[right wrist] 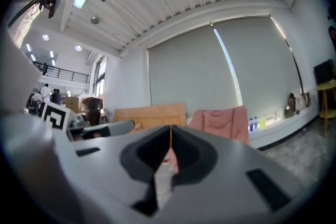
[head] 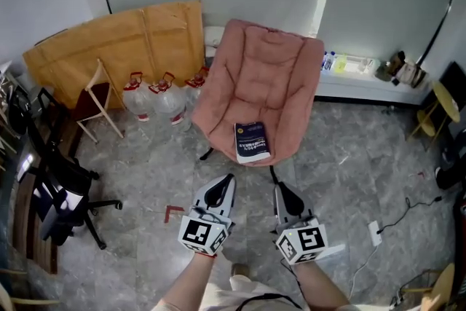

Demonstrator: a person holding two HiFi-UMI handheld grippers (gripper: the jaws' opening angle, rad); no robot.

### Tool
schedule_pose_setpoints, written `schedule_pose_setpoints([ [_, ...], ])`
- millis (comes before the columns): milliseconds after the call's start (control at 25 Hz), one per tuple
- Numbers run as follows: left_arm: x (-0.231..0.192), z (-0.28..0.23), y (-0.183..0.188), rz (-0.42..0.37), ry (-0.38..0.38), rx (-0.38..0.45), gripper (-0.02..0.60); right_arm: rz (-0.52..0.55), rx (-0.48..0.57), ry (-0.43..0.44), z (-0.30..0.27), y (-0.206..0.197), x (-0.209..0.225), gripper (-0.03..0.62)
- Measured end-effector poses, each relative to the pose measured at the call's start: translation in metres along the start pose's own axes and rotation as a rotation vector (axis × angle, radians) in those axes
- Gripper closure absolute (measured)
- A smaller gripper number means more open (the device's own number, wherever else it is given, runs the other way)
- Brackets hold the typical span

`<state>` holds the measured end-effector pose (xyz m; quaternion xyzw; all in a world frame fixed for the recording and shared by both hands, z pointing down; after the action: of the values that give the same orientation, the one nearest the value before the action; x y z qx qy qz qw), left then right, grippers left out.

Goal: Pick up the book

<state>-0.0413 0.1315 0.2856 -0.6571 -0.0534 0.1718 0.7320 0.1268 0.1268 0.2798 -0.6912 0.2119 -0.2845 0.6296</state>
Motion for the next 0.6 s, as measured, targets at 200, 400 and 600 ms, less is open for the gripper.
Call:
schedule_pose_setpoints([
  [200,-0.019,-0.022,-0.002,-0.022,-0.05,-0.015,0.574,-0.004,-0.017,-0.039,-0.023,-0.006,0.002,0.582],
  [400,-0.04,-0.046,-0.005,-0.008,-0.097,-0.033,0.574,-0.002,-0.026,-0.091,-0.047,-0.005,0.008,0.582],
  [600,-0.065,-0.061,-0.008,0.004,-0.139,-0.051,0.574,-0.02,-0.02,-0.142,-0.072,-0.009,0.007,0.582],
])
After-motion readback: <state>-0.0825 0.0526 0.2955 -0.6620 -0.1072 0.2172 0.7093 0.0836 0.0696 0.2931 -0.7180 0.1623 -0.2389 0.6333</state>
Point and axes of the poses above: the fingertips, and each gripper's own axes: z backward along the fingers, x to its right, y out of its top, the point moved 5 cm from there along z, backward along the fingers, and after that the axes turned 5 degrees about y, right-handed, at the moved point
